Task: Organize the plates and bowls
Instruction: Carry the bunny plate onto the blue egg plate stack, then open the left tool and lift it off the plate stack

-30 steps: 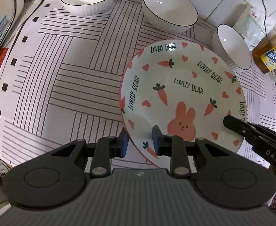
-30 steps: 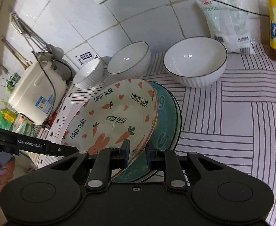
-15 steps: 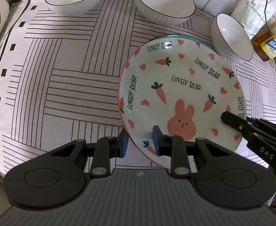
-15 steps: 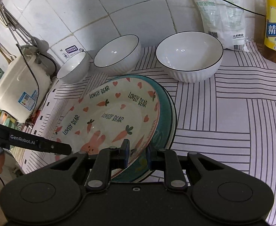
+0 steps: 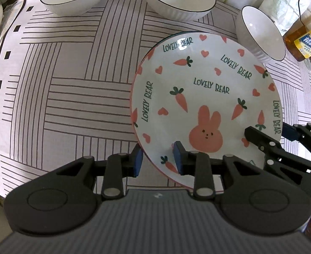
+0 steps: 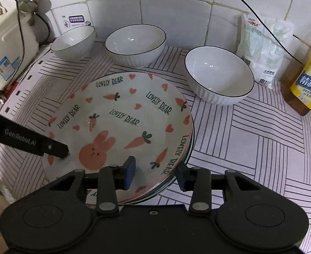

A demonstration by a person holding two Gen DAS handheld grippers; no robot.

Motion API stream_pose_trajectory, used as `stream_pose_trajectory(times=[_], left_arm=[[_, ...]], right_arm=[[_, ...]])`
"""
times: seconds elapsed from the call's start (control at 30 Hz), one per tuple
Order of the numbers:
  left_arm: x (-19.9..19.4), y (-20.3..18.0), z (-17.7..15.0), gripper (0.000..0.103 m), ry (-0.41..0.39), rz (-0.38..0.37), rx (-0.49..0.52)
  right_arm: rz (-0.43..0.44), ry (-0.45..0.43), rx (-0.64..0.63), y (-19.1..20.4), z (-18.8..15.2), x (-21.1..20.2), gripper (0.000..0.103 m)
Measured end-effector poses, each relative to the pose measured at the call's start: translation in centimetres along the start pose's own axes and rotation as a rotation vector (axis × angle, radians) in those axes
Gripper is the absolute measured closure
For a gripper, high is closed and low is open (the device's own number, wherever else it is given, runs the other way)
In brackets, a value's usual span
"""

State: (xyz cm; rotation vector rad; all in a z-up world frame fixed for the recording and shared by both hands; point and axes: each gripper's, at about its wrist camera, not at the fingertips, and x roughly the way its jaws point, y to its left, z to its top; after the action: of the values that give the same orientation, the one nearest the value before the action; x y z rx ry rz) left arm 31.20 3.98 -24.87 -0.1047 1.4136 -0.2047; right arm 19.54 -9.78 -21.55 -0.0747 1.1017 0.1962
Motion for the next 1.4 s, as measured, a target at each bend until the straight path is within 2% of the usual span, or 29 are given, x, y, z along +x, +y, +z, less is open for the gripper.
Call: stream_pose_trajectory(times=[0.27,0.43,0.67,0.83,0.93,1.13,1.3,1.4], left_arm=[[0.1,-0.6,-0.1,0.074,0.018,0.024,0.018],[0.2,-1.5,-0.3,0.076,0.027,0.039,0.053],[-0.1,-1.7,-0.3,0.076,0.031,0.049,0.054],[-1.7,-1.7,-0.4,0.076,0.016,0.055,0.043],[-3.1,-1.4,-0.1,0.076,-0.012,0.042,0.017],[-6.7,-0.2,0.0,0.076,-0.124,0.038,-0.052],[-9.6,1.4,-0.1,0.076,-0.202,0.109,-0.069],[-10.9,2.6,0.1,0.076,-0.245,0.129,-0.067]], right_arm=[[-0.022,-0.001,0.01,0.5,-0.2,-0.2,0.057],[-0.097,0.04,-0.033,1.3,-0.3,0.4,0.057],[-0.072,0.006,-0.028,1.2,-0.8,0.0,0.058],[-0.019,-0.031,-0.005,0.4,-1.2,-1.5,0.058],[0.008,-0.081,-0.025,0.1,-1.1,-3.2,0.058],[0.088,-0.22,-0.108,0.0,0.3,-5.8,0.057],[0.161,-0.298,-0.162,1.1,2.1,-6.6,0.054],[0.202,-0.342,-0.199,2.4,3.0,-7.0,0.049]])
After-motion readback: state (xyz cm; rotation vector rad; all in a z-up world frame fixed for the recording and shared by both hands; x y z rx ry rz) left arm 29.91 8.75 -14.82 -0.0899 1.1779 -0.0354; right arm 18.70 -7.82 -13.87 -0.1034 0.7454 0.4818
